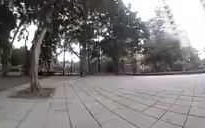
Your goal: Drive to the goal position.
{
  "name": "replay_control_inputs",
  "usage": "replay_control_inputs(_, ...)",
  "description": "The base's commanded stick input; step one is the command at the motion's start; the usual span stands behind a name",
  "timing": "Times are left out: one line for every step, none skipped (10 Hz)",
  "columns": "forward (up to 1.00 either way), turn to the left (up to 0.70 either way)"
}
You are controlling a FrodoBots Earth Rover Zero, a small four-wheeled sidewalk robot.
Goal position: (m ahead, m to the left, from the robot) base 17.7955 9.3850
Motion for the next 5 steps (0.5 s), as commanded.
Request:
replay_control_inputs(0.7, 0.12)
replay_control_inputs(0.7, 0.12)
replay_control_inputs(0.7, 0.13)
replay_control_inputs(0.7, 0.14)
replay_control_inputs(0.7, 0.14)
